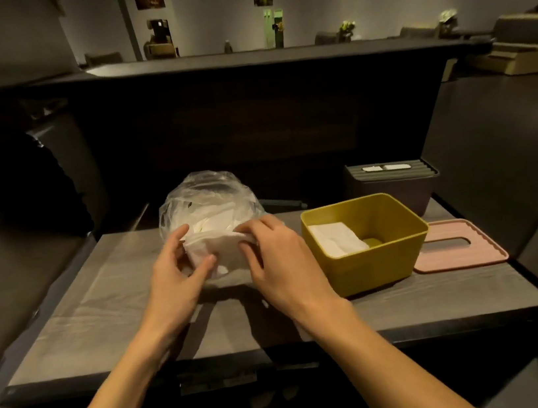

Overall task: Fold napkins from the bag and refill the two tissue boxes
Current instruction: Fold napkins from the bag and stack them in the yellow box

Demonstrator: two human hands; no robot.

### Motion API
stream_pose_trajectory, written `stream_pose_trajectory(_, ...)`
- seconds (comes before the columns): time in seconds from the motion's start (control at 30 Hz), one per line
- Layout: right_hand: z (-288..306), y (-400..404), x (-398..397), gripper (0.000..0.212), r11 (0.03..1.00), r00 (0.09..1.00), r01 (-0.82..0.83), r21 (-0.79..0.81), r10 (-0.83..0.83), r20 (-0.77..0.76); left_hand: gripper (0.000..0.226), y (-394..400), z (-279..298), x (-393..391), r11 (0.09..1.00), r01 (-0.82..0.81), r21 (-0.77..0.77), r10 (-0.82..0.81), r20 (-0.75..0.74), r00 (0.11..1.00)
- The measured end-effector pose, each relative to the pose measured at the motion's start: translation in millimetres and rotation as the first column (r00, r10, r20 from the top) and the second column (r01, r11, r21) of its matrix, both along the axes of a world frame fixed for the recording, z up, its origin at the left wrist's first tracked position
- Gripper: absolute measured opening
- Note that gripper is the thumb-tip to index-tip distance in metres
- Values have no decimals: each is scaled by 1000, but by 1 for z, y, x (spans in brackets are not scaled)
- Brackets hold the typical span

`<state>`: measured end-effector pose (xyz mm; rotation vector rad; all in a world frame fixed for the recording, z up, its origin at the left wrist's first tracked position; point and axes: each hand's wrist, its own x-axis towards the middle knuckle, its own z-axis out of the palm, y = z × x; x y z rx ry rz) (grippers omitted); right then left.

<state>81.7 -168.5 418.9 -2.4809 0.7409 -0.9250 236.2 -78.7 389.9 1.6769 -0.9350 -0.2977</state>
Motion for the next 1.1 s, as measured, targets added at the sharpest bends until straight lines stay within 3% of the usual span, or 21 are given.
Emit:
stream_pose_trajectory(0.2,56,-32,-32,29,997,999,48,-63,-47,14,72,-41,54,-6,992,119,-37,-116,63,991)
stream_pose_trajectory(0.4,69,-58,-80,38,983,984,168,-79,-173,-52,61,-90,68,-40,955,296,12,-296,56,954)
stream_pose_trajectory(0.53,69,-64,-110,30,974,974,214,-81,-219,-57,51,-112,72,-66,928,372,20,-372,80,925)
stream_pose_trajectory(0.77,51,-61,-126,16,953,941,301,35,-291,-170,65,-142,82,-79,929,308,204,-362,333,870)
stream_pose_trajectory(0.9,45,-57,-124,18,954,931,293,66,-269,-245,56,-147,90,-83,912,213,351,-387,565,729)
stream_pose_trajectory(1.1,30,-62,-125,18,939,903,310,148,-242,-354,49,-136,70,-99,911,59,409,-366,733,573)
